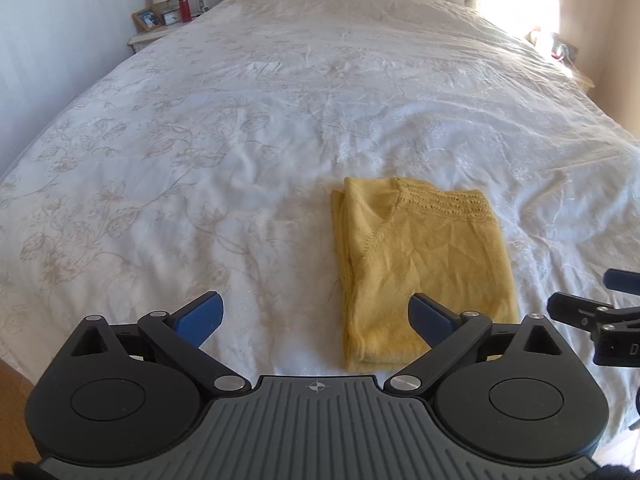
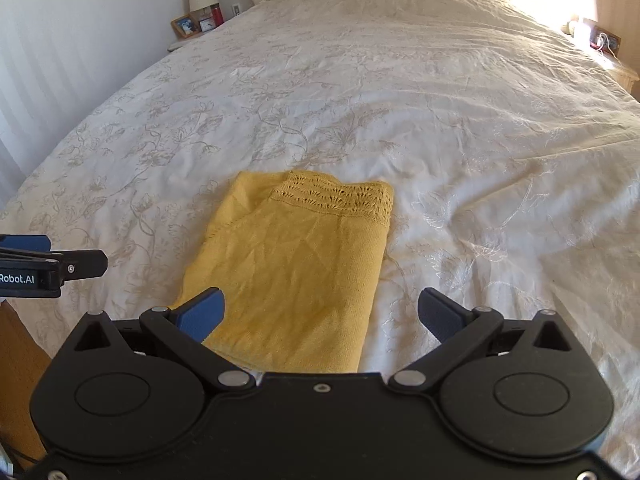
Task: Fold small clothes
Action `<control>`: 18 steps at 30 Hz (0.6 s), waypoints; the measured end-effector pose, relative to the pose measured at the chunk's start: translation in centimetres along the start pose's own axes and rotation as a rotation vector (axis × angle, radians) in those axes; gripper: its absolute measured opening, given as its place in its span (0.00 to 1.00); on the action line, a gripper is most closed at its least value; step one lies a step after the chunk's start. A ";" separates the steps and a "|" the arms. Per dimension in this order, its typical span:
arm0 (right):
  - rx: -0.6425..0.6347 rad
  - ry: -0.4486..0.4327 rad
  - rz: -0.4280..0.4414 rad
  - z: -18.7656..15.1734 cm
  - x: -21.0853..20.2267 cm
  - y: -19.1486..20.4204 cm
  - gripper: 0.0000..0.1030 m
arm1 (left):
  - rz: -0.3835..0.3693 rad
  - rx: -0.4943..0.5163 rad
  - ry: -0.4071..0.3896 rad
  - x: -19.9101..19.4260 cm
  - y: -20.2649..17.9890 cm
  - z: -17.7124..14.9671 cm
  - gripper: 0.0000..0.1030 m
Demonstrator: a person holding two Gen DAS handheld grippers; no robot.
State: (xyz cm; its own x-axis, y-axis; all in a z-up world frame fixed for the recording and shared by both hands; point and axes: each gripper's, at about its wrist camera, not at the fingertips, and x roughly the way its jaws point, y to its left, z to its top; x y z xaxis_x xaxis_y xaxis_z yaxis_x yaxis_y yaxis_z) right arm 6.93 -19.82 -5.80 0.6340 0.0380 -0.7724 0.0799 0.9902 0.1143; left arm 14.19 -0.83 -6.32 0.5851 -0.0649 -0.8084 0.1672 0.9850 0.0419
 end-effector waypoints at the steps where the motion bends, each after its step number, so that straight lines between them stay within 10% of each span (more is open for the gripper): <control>1: 0.002 -0.013 -0.013 -0.3 -0.8 0.4 0.99 | 0.001 -0.002 0.000 -0.5 0.3 -0.3 0.97; 18: 0.070 0.008 -0.206 -2.3 -7.4 4.2 0.99 | 0.086 0.010 -0.011 -5.9 1.0 -3.5 0.97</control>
State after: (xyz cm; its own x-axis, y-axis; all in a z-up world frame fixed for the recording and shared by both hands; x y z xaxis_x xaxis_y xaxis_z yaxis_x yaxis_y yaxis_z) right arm 0.87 -15.61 -1.05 0.5928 -0.1632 -0.7886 0.2608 0.9654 -0.0038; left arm 8.14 1.14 -3.58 0.6060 0.0179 -0.7953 0.1237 0.9855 0.1164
